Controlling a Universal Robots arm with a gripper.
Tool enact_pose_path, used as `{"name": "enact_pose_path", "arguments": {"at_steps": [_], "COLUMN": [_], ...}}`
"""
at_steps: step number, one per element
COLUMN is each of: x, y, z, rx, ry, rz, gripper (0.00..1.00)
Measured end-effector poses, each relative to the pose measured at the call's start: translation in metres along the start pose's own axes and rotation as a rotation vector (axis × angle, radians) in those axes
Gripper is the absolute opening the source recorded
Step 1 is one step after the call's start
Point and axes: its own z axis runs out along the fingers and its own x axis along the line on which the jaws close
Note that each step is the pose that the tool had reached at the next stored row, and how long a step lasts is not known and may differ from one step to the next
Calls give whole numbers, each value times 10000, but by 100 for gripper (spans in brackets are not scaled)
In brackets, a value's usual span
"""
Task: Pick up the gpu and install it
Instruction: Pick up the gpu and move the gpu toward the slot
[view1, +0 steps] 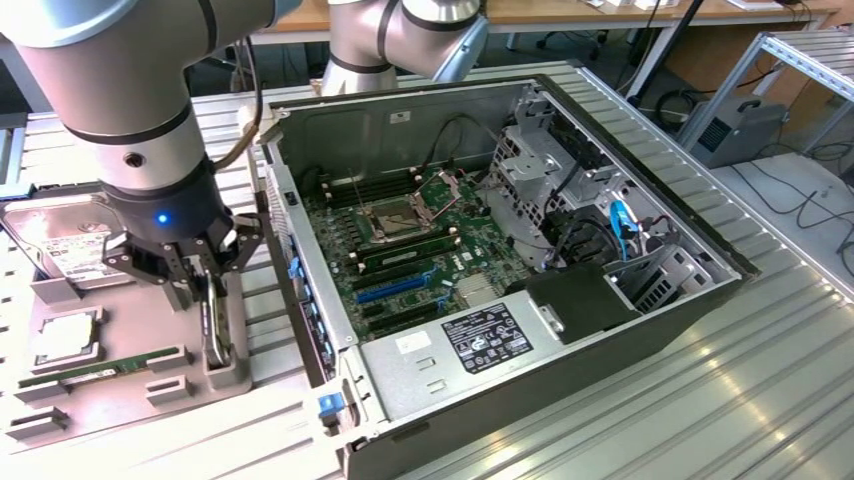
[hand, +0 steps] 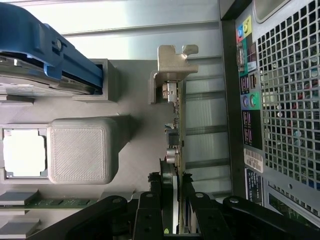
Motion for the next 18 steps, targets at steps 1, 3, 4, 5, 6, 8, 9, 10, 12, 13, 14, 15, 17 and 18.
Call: {"name": "enact_pose_path", "arguments": {"at_steps": [1,3,4,5,6,8,9,10,12,13,14,15,17,18], "x": [0,0,0,-1,-1,-1,-1,-1,-1,-1,-1,-1,-2,-2], "y": [0,0,0,0,0,0,0,0,0,0,0,0,0,0], "z": [-3,-10,-12,-16,-21,-30,-34,-37,-43,-45,-48,-51,-57,-60], "rx": [0,0,0,0,1,0,1,1,1,0,1,1,0,1], "ry": [0,0,0,0,1,0,1,1,1,0,0,0,0,0], "rz": [0,0,-1,0,0,0,0,0,0,0,0,0,0,0], "gripper": [27,27,27,27,27,27,27,27,27,27,27,27,27,27]}}
